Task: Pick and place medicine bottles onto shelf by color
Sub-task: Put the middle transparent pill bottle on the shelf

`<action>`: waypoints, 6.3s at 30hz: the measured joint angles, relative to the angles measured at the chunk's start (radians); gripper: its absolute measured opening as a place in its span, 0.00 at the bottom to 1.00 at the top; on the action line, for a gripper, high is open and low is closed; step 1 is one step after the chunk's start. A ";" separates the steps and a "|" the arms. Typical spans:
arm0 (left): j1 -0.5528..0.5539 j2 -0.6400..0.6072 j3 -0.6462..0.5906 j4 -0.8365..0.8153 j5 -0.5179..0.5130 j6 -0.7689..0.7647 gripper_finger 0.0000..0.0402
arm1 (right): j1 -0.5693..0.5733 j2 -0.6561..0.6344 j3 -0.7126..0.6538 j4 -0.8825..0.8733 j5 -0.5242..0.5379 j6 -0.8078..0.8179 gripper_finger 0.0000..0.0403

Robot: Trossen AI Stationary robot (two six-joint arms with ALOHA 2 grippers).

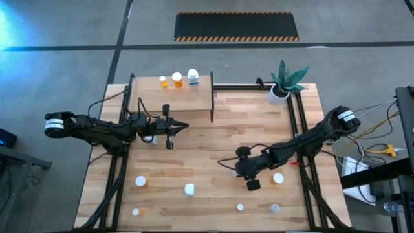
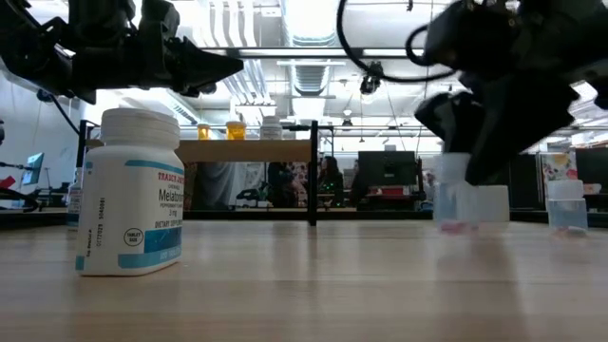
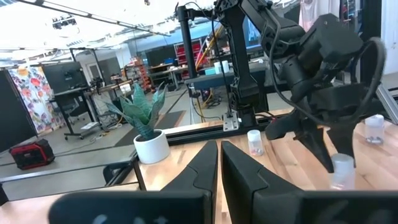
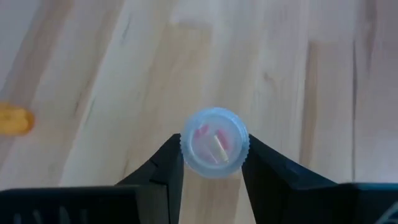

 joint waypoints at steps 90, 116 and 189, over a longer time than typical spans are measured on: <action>-0.019 0.015 0.206 -0.696 -0.107 -0.274 0.02 | -0.587 -0.271 -0.269 0.732 -0.132 -0.444 0.02; -0.089 0.344 0.530 -1.228 -0.187 -0.471 0.58 | -0.652 -0.281 -0.364 0.772 -0.140 -0.558 0.02; 0.833 0.131 0.918 -1.874 -0.212 -0.391 0.31 | -0.666 -0.279 -0.384 0.771 -0.188 -0.558 0.02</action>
